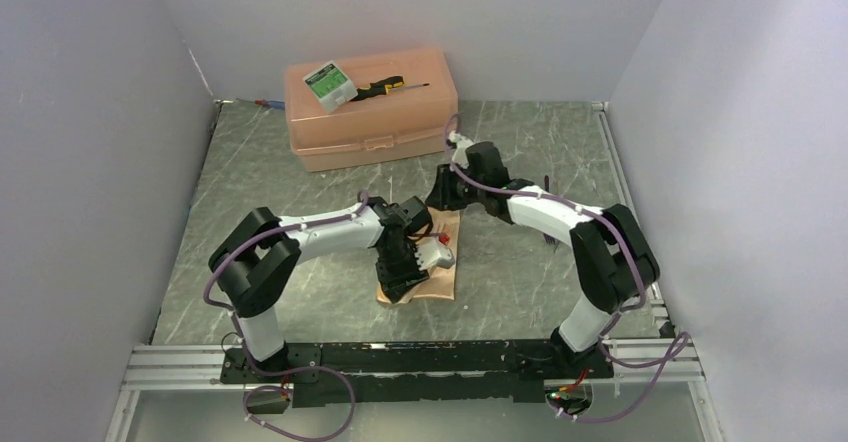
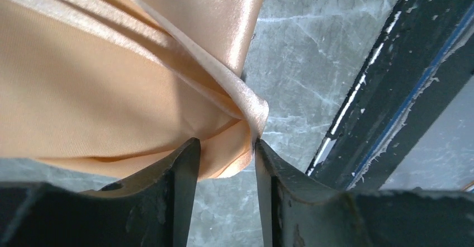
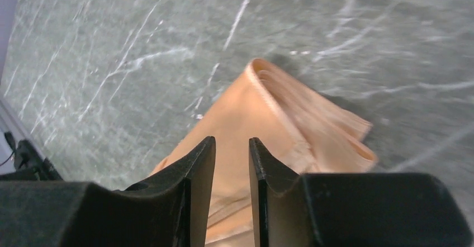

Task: Fold the napkin into a case and place the utensils inside
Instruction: Smooth out the 2/3-rectangle-folded napkin at the center of the board.

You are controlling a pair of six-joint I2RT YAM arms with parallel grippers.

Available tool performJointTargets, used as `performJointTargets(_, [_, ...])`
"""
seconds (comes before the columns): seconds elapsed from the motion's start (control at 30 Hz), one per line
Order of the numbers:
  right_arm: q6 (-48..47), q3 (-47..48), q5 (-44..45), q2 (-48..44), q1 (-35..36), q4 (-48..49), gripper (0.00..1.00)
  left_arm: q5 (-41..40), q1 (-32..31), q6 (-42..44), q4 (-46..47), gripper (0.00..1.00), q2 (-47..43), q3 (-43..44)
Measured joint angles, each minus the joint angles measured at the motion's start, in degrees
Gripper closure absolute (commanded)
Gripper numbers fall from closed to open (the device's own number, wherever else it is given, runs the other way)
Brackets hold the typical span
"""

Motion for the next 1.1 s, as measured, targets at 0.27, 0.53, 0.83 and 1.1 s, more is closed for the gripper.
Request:
performJointTargets(0.27, [0.33, 1.6, -2.25, 8.92, 4.5, 1.62, 0.79, 4.02, 3.04, -0.04, -2.97, 0.47, -5.05, 2.8])
performJointTargets(0.53, [0.22, 1.77, 0.24, 12.66, 4.24, 1.22, 0.84, 5.6, 3.04, 0.83, -3.69, 0.49, -7.39, 2.89])
performJointTargets(0.83, [-0.31, 5.81, 0.48, 12.35, 3.23, -2.54, 0.83, 6.47, 2.6, 1.01, 1.46, 0.51, -0.61, 1.07])
performJointTargets(1.1, [-2.29, 12.55, 2.54, 13.16, 1.27, -4.85, 0.85, 5.2, 1.4, 1.62, 2.4, 0.63, 1.97, -0.39])
